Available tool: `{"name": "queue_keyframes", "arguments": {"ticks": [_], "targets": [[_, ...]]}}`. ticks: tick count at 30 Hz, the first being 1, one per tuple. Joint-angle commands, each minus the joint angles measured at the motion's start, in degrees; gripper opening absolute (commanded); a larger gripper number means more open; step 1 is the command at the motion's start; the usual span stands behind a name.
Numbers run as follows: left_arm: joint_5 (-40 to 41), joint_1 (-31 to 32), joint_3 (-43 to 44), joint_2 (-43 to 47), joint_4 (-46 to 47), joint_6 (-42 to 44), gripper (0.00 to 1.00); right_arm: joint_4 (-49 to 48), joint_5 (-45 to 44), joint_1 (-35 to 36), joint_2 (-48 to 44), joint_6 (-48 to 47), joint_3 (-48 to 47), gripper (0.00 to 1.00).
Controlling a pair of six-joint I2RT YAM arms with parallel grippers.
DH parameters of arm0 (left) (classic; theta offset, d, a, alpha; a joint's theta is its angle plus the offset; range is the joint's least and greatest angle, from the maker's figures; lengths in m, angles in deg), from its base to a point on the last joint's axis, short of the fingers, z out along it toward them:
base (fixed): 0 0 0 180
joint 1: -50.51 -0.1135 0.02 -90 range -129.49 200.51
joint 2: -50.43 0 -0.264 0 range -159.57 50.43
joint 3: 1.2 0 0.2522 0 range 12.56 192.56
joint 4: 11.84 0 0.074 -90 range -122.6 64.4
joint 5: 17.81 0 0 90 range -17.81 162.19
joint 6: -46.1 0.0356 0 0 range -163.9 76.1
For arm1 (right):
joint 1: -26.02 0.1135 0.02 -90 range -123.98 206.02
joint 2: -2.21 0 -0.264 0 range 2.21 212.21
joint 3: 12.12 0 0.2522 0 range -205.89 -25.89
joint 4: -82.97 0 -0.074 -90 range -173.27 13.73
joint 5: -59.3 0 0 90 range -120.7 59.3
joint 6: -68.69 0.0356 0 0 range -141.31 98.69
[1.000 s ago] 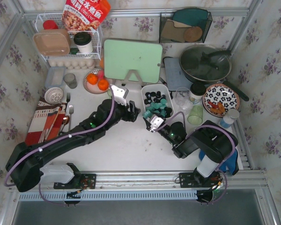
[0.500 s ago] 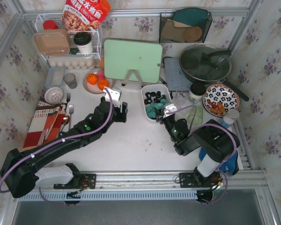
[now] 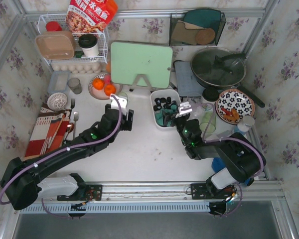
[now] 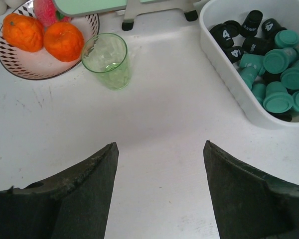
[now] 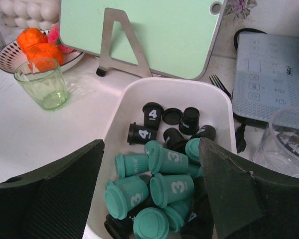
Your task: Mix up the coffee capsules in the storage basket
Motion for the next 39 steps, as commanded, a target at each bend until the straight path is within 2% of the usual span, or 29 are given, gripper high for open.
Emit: {"name": "queue_keyframes", "arguments": {"ticks": [1,4,5,7,12,16,18,19,20,22,24,25,27,29,31,34,35,39], "targets": [[3.34,-0.04,-0.80,0.89,0.91,1.18,0.72,4.62,-1.52,-0.15,-2.29,0.03,-0.28,0.87],[6.35,-0.04,-1.67,2.08,0.83,2.12,0.72,6.64,-8.57,-0.61,-5.48,-1.24,0.12,0.99],[7.68,-0.04,-2.08,2.59,0.64,2.41,0.72,6.44,-11.53,-1.14,-6.29,-0.15,0.50,1.00],[9.86,-0.04,-3.08,3.59,0.77,3.18,0.72,6.19,-13.91,-4.61,-8.93,1.63,1.60,1.00],[13.79,-0.13,-5.68,5.75,1.56,4.81,0.72,5.83,-18.66,-9.44,-15.40,-6.52,3.99,1.00],[15.44,-0.18,-7.37,6.91,2.69,5.92,0.73,1.53,-20.96,-14.62,-13.33,-7.34,7.17,1.00],[16.32,-0.22,-7.92,7.33,3.33,7.70,0.72,-3.42,-19.14,-17.19,-10.72,-7.14,9.69,1.00],[17.44,-0.34,-8.25,7.50,3.82,8.94,0.72,-5.30,-21.54,-17.38,-9.86,-6.67,9.28,1.00],[18.64,-0.56,-8.65,7.62,4.52,9.88,0.73,-0.24,-21.12,-17.92,-10.05,-5.11,7.92,1.00],[20.47,-1.54,-9.78,7.93,5.74,12.21,0.74,5.60,-14.08,-19.72,-9.82,-4.50,6.14,1.00],[20.50,-3.35,-10.66,8.37,6.30,13.01,0.74,6.98,-10.93,-21.16,-7.88,-2.88,5.07,1.00],[20.27,-4.42,-11.25,8.70,6.61,13.14,0.75,3.47,-8.97,-22.29,-5.11,-2.27,6.19,1.00],[19.50,-6.85,-12.48,9.35,7.42,13.34,0.75,-9.79,-6.19,-24.36,-1.14,-1.50,11.21,1.00],[19.14,-9.48,-13.65,10.38,7.87,13.26,0.76,-10.98,-2.27,-25.63,-1.96,-0.47,13.12,1.00],[16.57,-12.77,-15.12,11.78,8.27,12.95,0.76,-19.54,1.08,-25.64,2.25,-2.80,14.73,1.00],[12.50,-18.53,-17.71,13.25,9.32,10.59,0.76,-13.71,4.43,-25.90,0.40,-3.05,13.58,1.00],[12.03,-20.19,-18.43,13.43,9.64,9.60,0.76,-15.95,5.44,-26.00,1.69,-3.54,13.50,1.00],[10.82,-25.01,-20.37,12.80,10.01,7.97,0.77,-14.12,4.94,-26.03,1.32,-3.28,12.91,1.00]]}}
